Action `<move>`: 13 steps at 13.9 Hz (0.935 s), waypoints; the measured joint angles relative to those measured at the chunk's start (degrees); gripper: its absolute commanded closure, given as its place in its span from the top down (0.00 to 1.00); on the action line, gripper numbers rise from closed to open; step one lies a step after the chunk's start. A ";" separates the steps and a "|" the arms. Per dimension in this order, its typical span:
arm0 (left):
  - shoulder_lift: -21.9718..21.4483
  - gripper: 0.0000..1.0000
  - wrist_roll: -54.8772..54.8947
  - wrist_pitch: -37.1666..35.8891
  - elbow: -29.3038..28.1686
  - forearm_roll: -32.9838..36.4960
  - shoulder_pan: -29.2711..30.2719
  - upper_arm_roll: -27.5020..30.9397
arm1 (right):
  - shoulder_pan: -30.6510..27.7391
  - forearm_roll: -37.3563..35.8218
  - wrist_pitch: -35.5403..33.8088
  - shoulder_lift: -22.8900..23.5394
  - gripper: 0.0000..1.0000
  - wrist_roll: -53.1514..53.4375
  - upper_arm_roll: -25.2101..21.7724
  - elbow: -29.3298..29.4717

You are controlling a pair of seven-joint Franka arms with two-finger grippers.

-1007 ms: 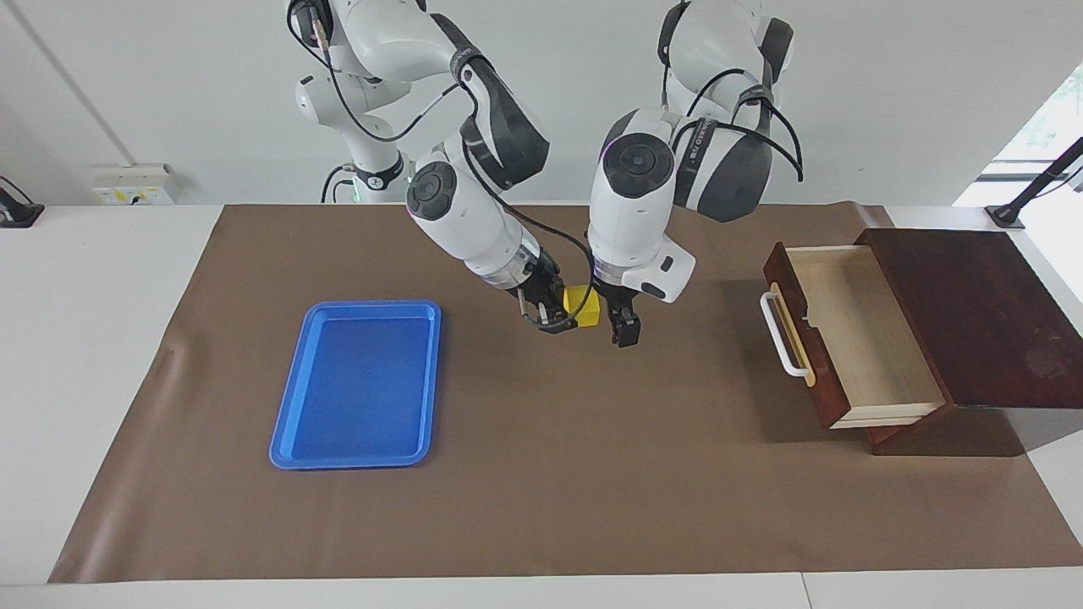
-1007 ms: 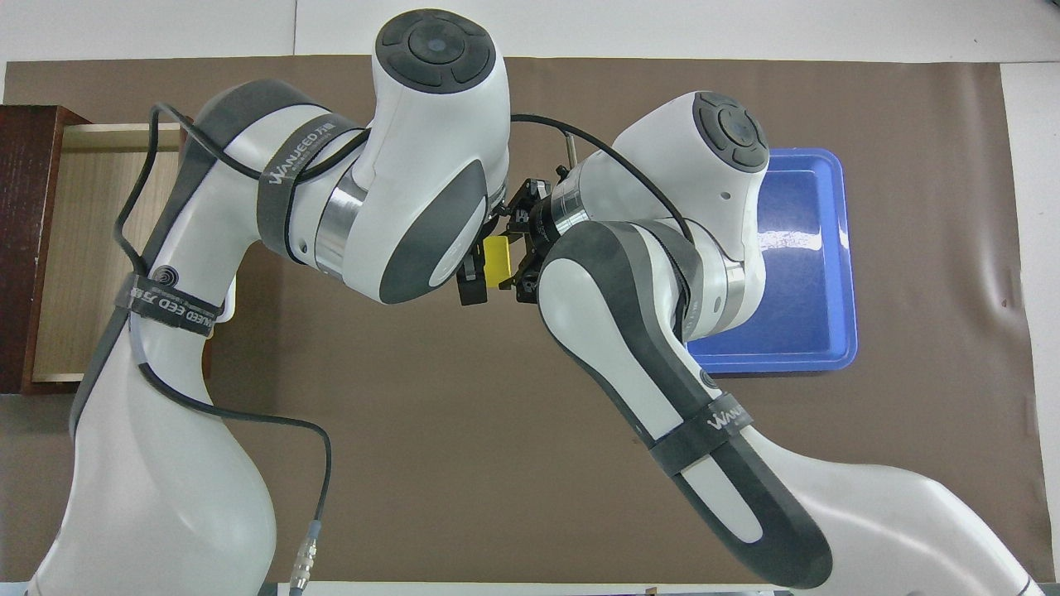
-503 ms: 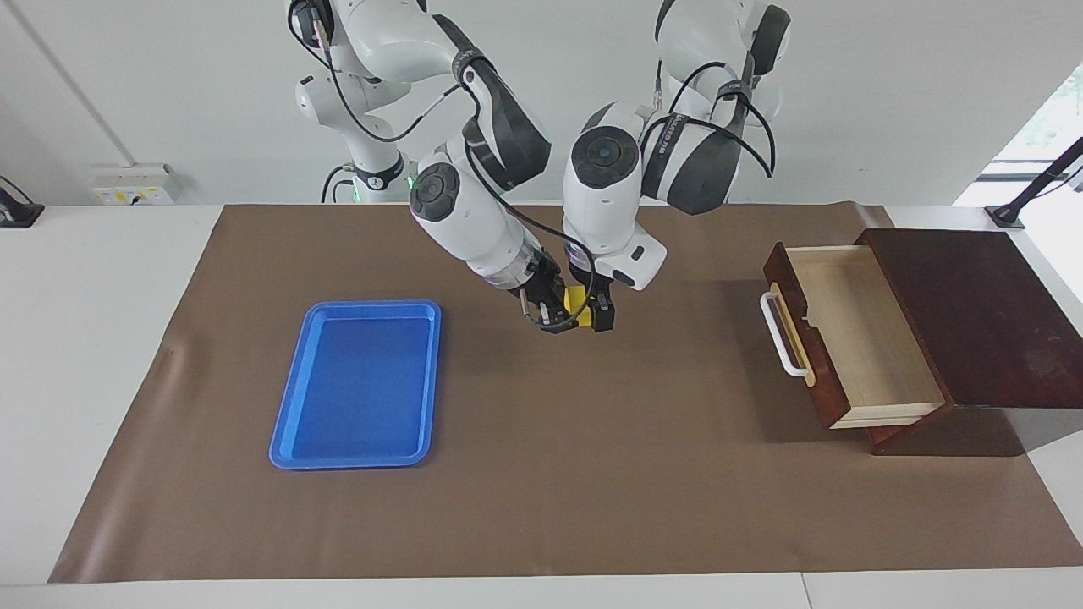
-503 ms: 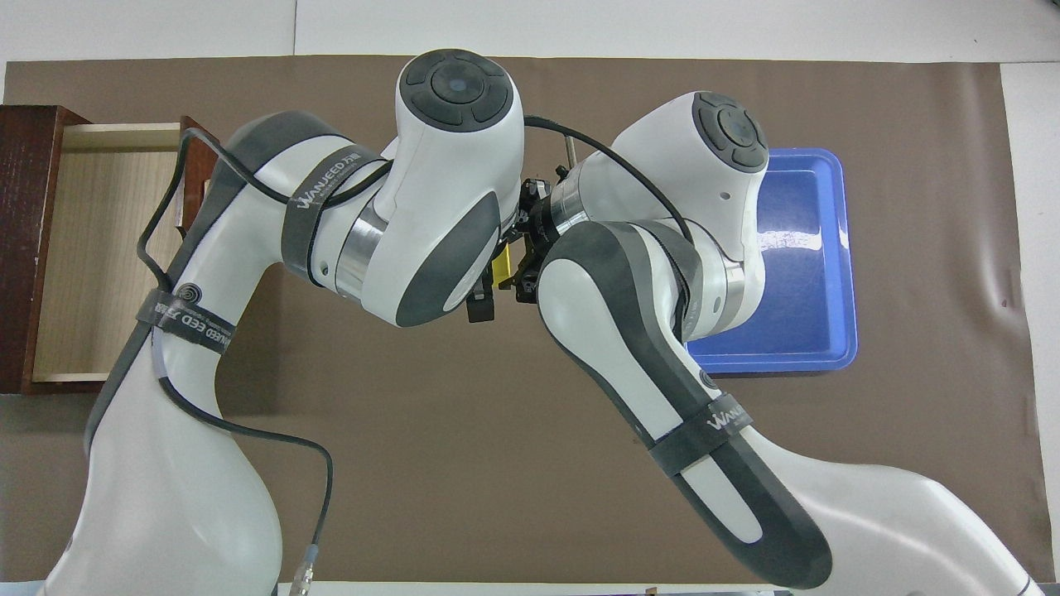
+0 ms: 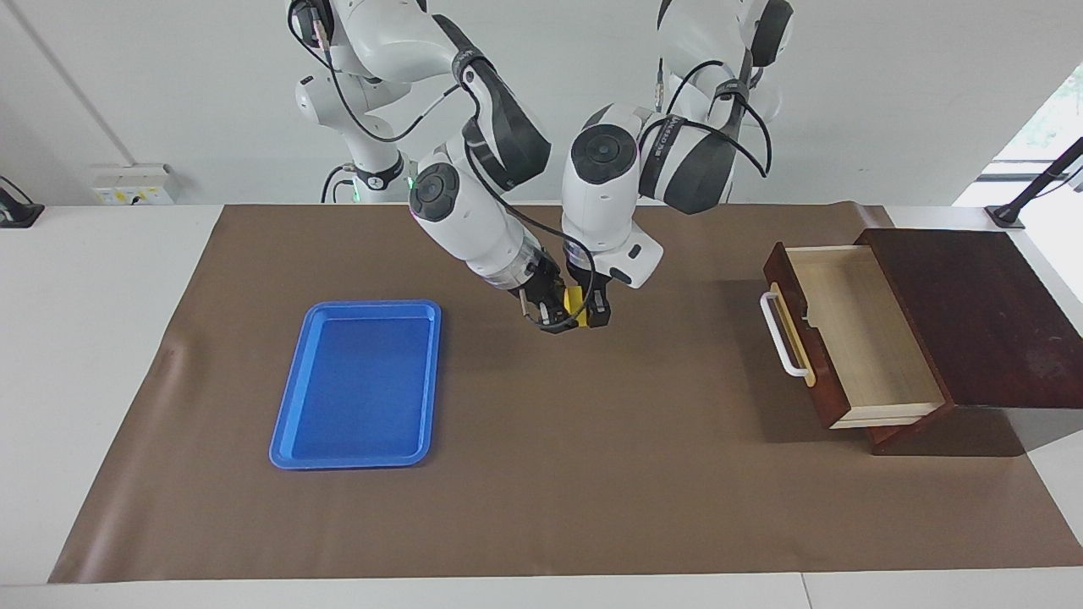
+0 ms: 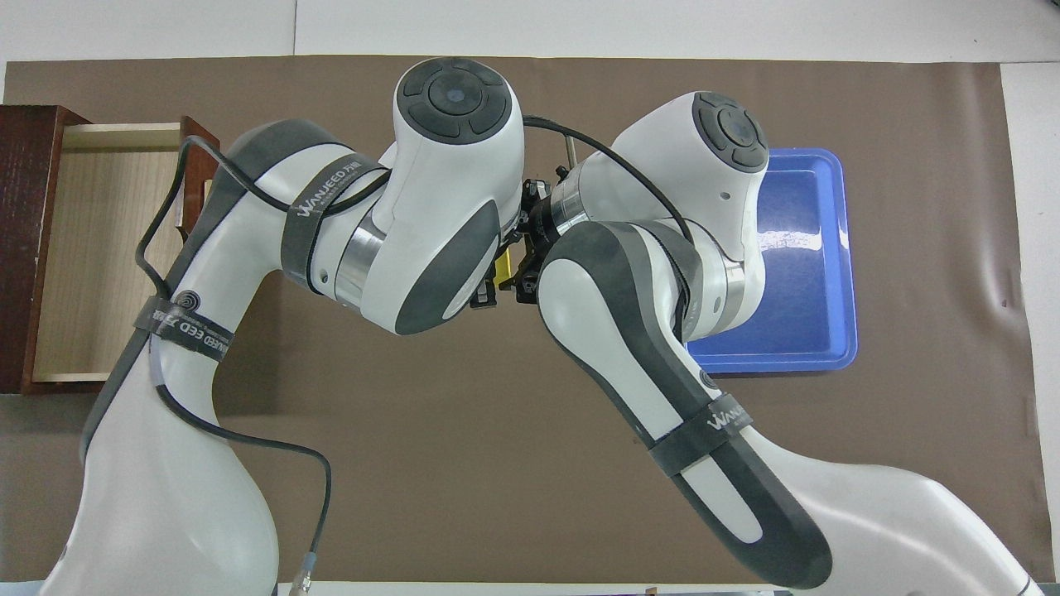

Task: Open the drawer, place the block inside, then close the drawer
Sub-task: 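Grasp the yellow block with the left gripper from the right gripper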

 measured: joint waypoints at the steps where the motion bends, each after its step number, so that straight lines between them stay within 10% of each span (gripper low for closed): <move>1: -0.04 0.00 0.74 0.20 -0.09 0.13 -0.07 -0.05 | -0.05 0.03 -0.14 0.02 0.00 0.06 -0.04 0.03; 13: -0.14 0.00 0.88 0.76 -0.18 0.10 -0.04 -0.02 | -0.09 0.03 0.03 0.02 0.00 0.06 -0.11 0.13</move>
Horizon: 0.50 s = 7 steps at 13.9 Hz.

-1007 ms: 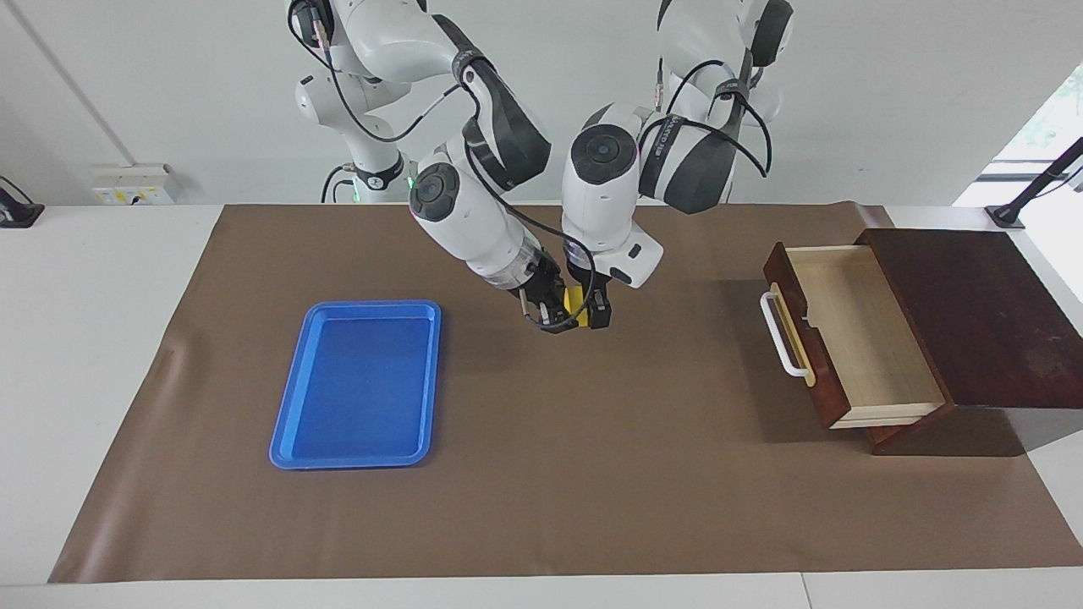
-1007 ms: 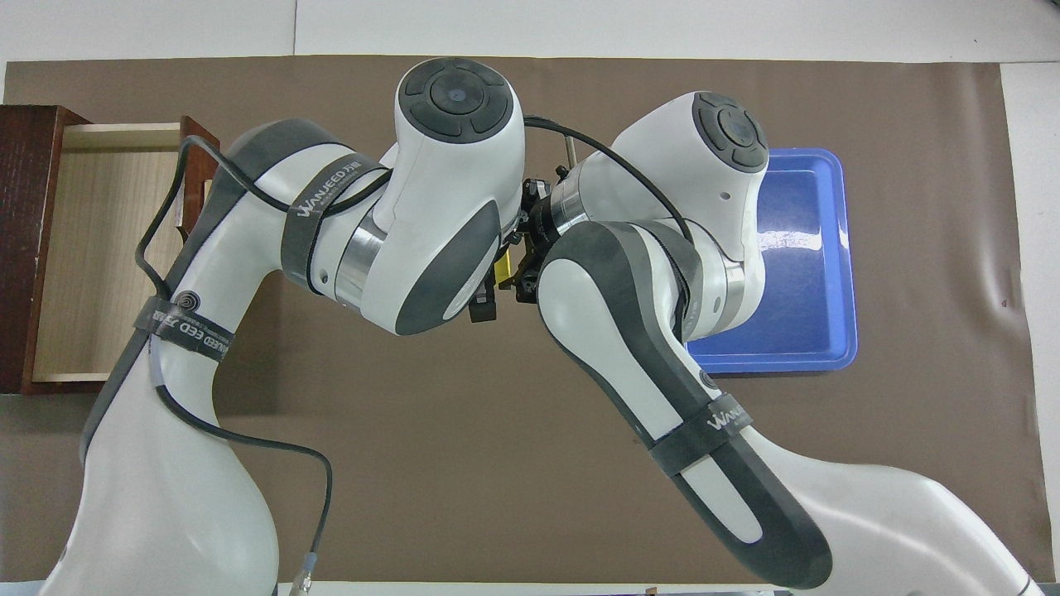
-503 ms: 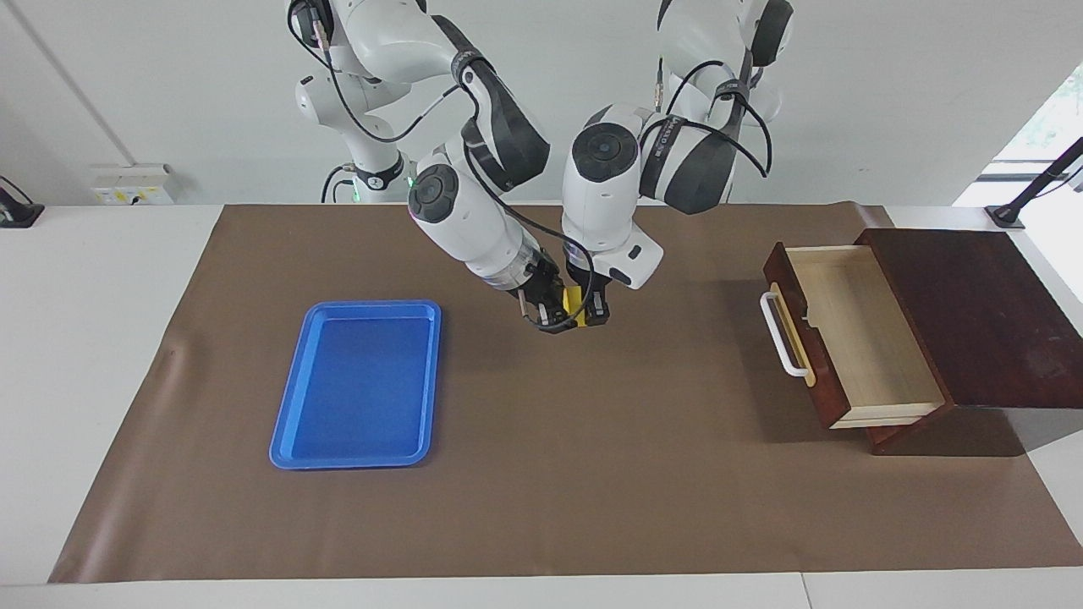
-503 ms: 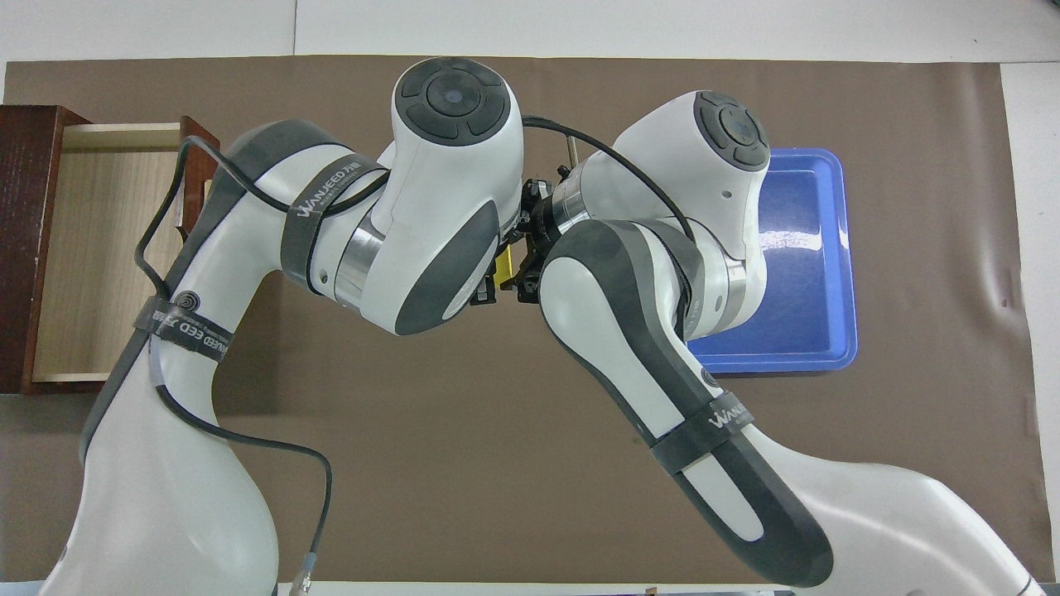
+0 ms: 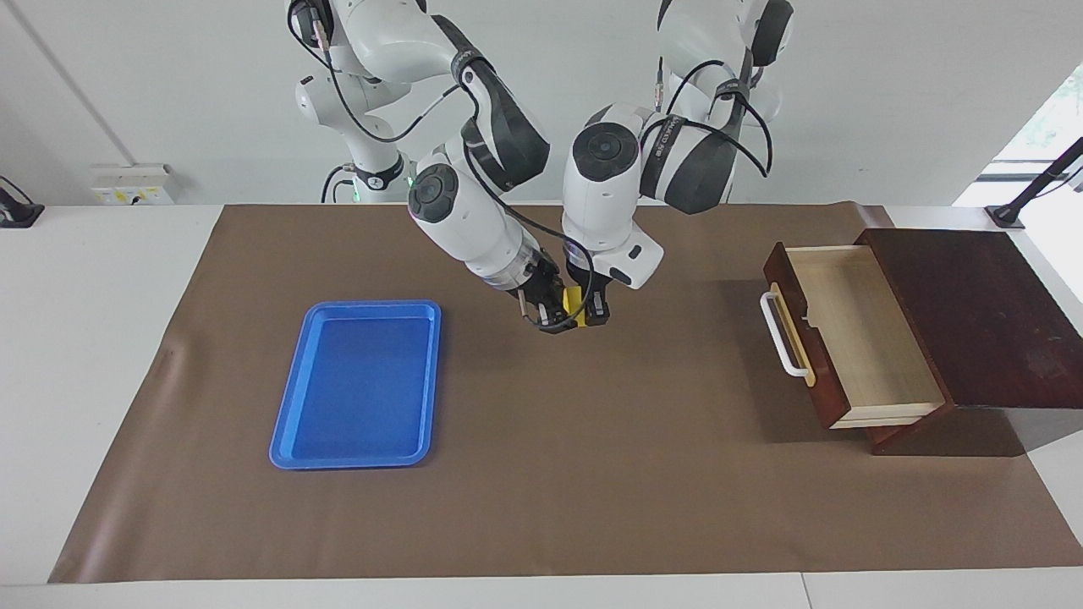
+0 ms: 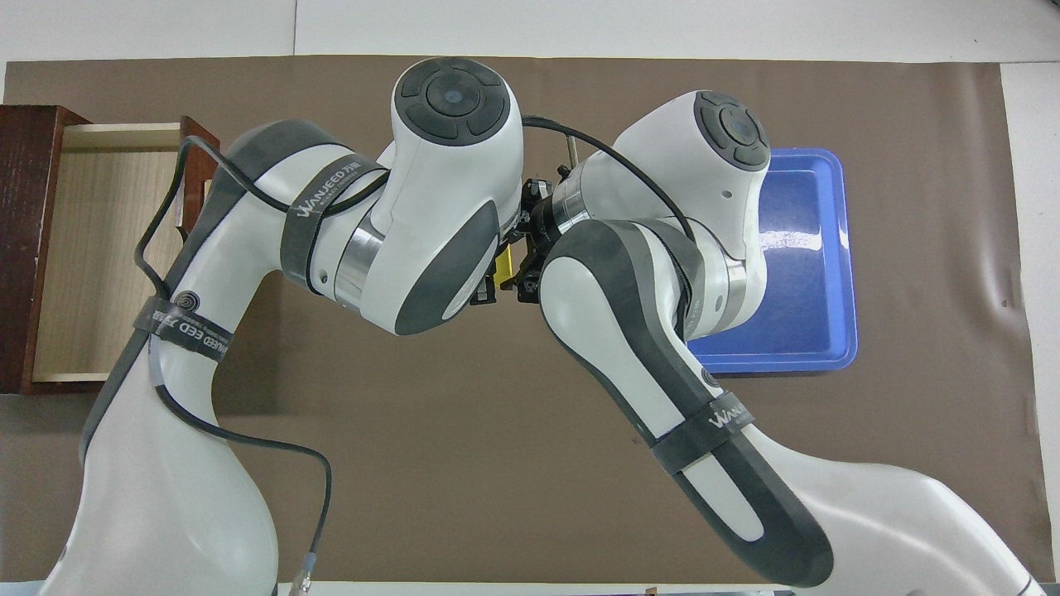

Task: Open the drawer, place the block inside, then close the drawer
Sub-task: 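Grasp the yellow block with the left gripper from the right gripper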

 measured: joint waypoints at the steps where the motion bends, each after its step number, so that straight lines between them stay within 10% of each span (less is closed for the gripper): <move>1: -0.01 0.00 0.04 0.10 0.00 0.00 0.01 0.01 | -0.01 0.00 0.06 0.00 0.00 0.00 -0.01 0.02; 3: -0.02 0.00 0.23 0.38 0.00 -0.01 0.03 0.01 | -0.05 0.00 0.18 0.00 0.67 0.00 -0.03 0.04; 4: -0.02 0.00 0.35 0.66 0.00 -0.05 0.04 0.01 | -0.09 0.00 0.28 0.00 0.85 0.00 -0.07 0.06; 7: -0.03 0.00 0.42 1.77 0.00 -0.11 0.24 0.36 | -0.29 0.00 0.32 -0.06 0.91 0.04 -0.54 0.07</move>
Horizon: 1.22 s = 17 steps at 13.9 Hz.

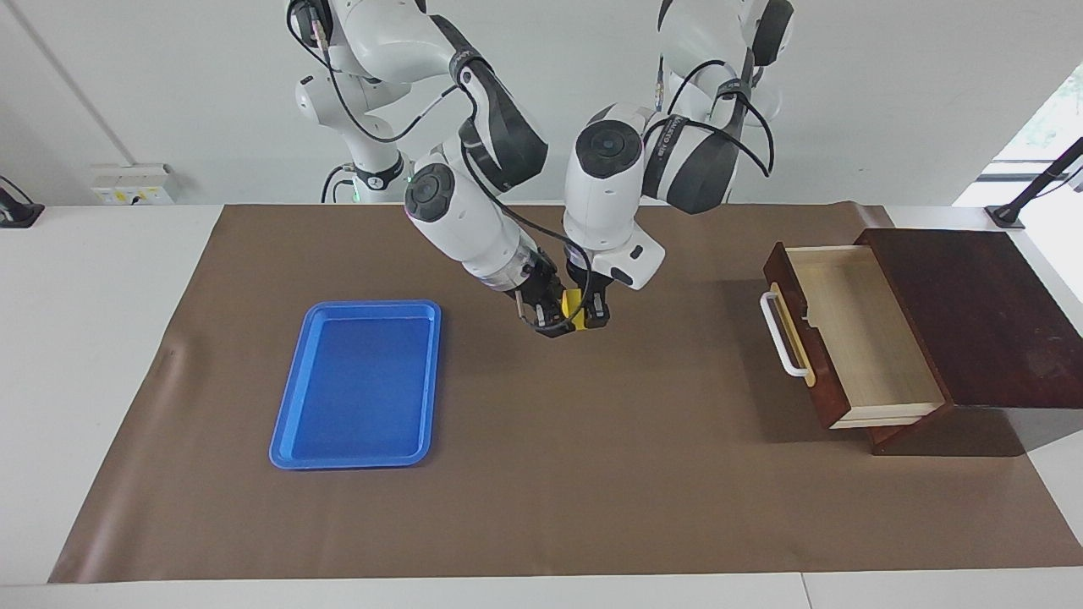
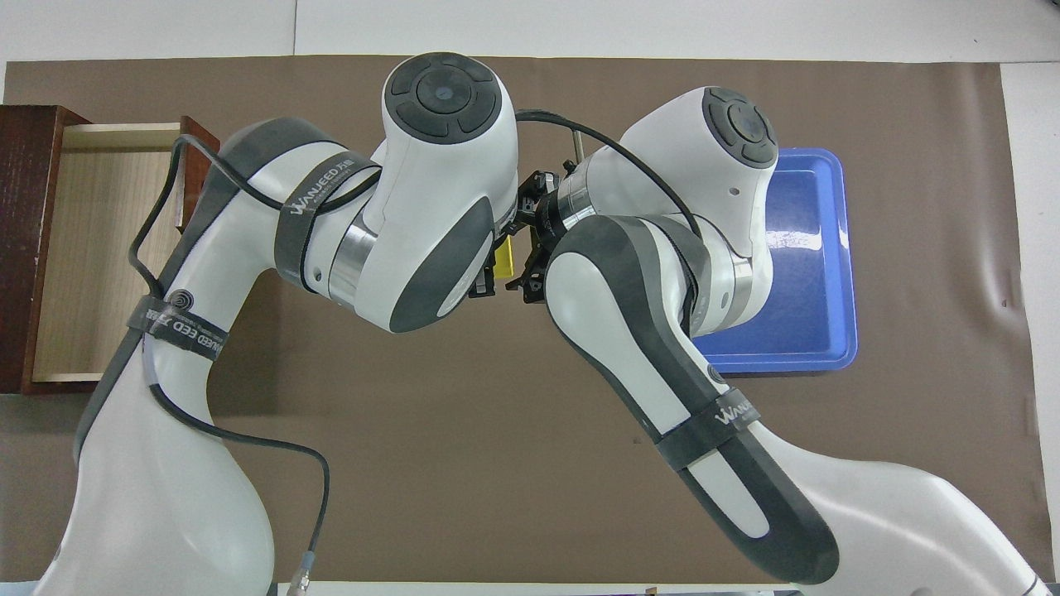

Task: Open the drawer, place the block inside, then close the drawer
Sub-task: 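Grasp the yellow block with the left gripper from the right gripper, then carry the block to the drawer with the left gripper while the right gripper withdraws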

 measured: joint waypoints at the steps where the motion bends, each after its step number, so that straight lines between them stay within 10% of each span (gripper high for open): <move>1: -0.03 0.00 0.33 0.16 0.00 0.00 0.15 0.18 | -0.49 0.00 -0.05 -0.14 0.92 0.00 -0.10 0.01; 7: -2.65 0.00 7.47 -1.29 -0.02 0.01 4.35 0.58 | -8.04 -1.48 -6.66 -3.76 0.92 -5.13 -0.28 0.31; 17: -11.24 0.00 36.44 -5.66 -2.70 0.00 31.81 1.28 | -19.30 -32.81 -23.61 -17.40 1.00 -58.19 -0.53 0.82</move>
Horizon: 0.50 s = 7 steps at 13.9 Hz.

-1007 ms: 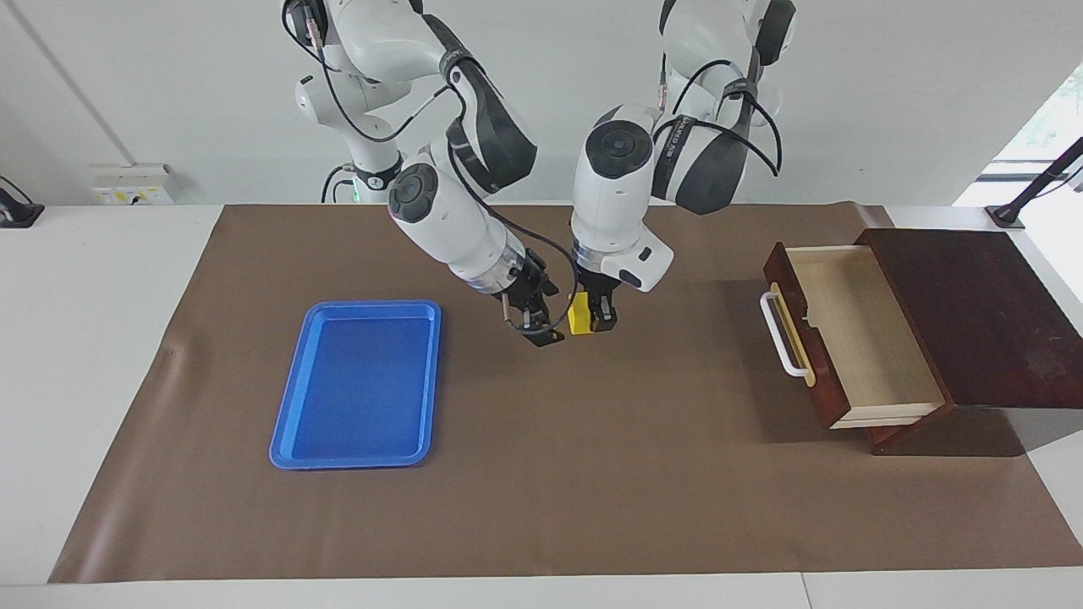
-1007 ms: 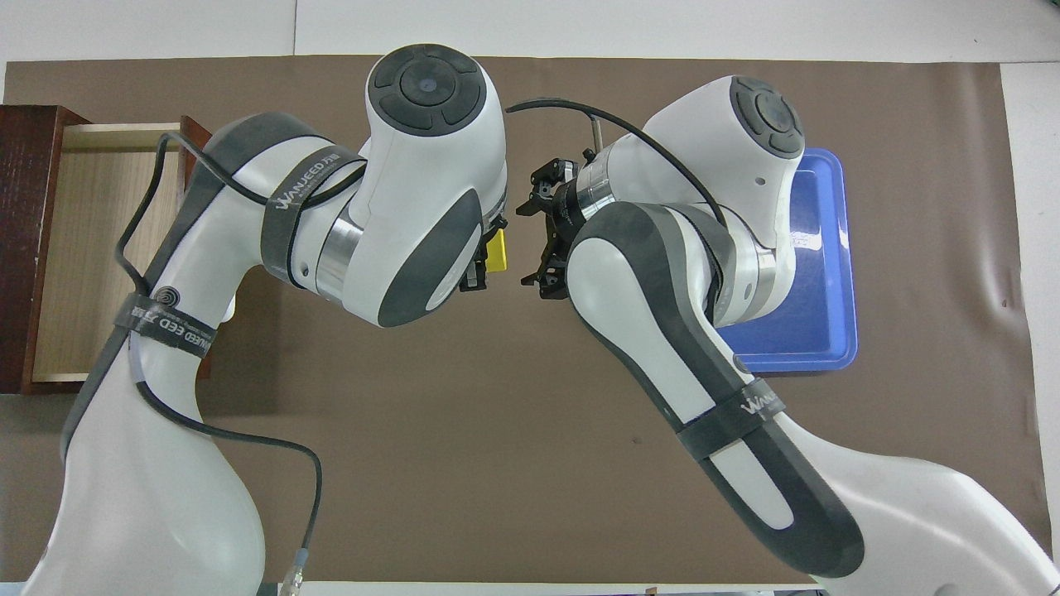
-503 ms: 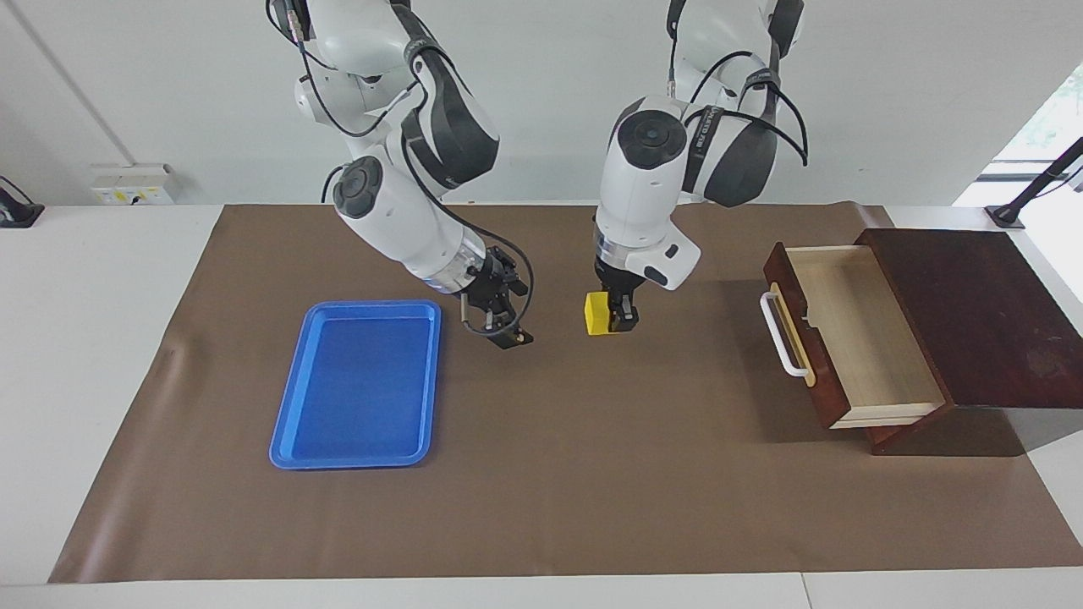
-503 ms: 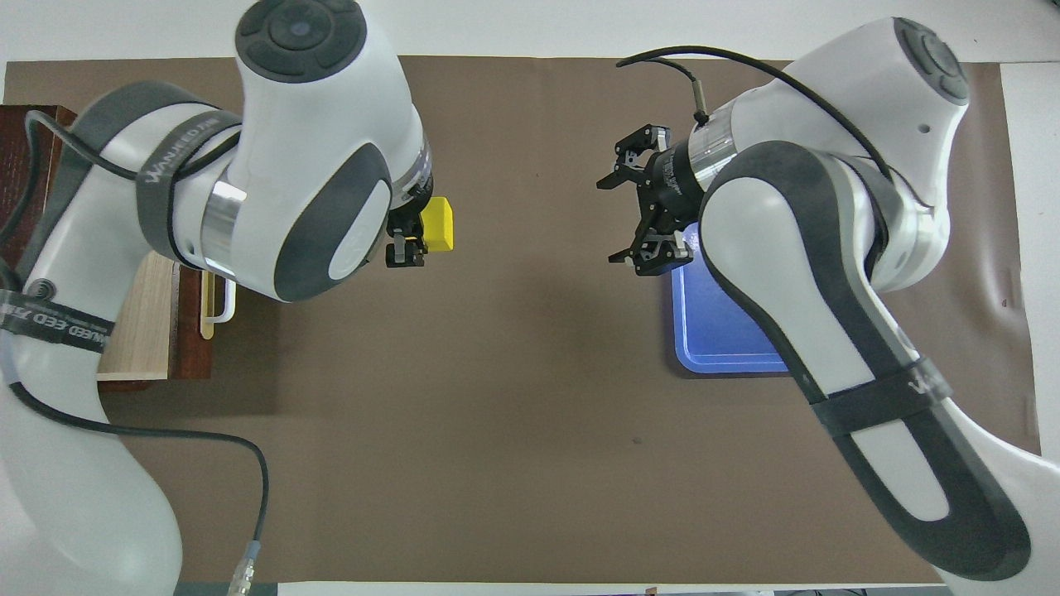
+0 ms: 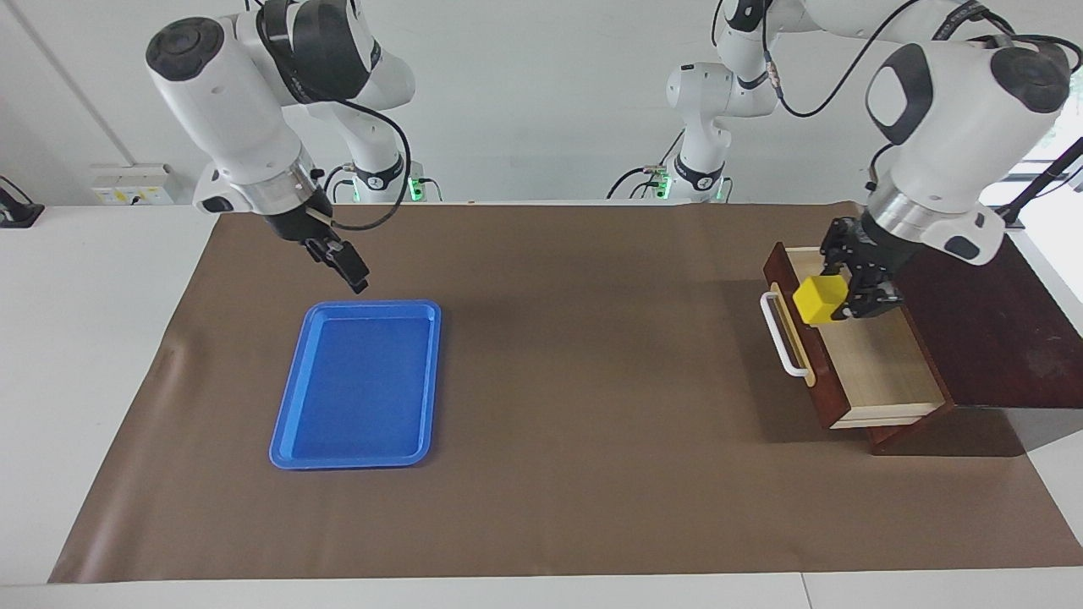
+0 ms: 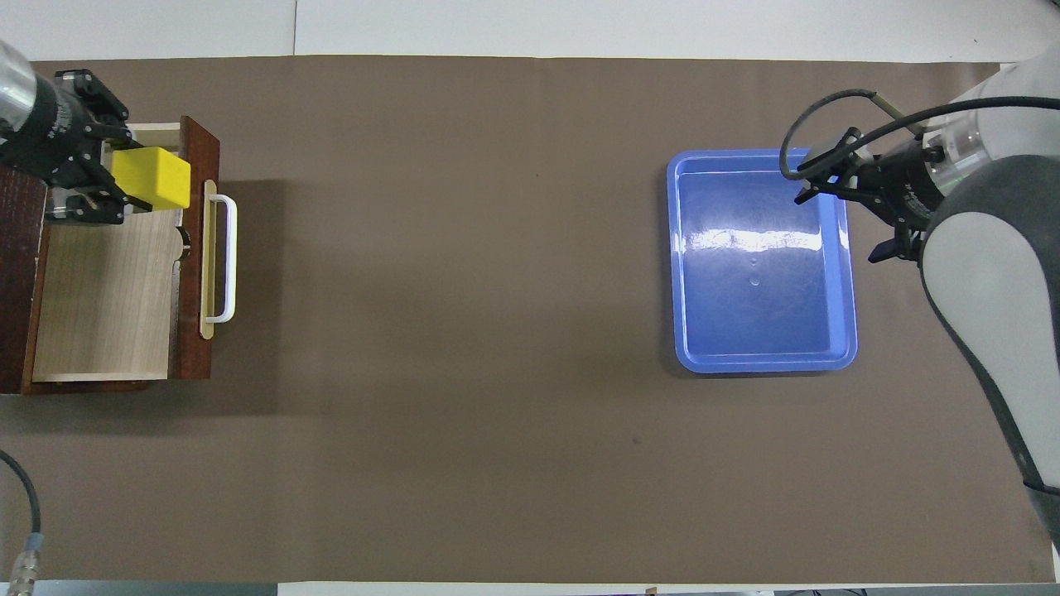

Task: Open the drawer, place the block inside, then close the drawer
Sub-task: 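Carry the block to the drawer with the left gripper while the right gripper withdraws, then release the yellow block into the open drawer with the left gripper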

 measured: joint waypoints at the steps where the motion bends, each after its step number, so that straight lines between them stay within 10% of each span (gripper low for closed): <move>1: -0.40 0.00 3.13 0.88 -1.47 0.22 1.87 0.02 | -0.77 -1.83 -0.82 -1.26 1.00 -4.64 -0.02 -0.01; 7: -8.86 0.00 9.55 19.26 -25.59 4.89 5.01 0.06 | -5.46 -3.65 -4.74 -4.99 1.00 -21.22 -0.06 -0.17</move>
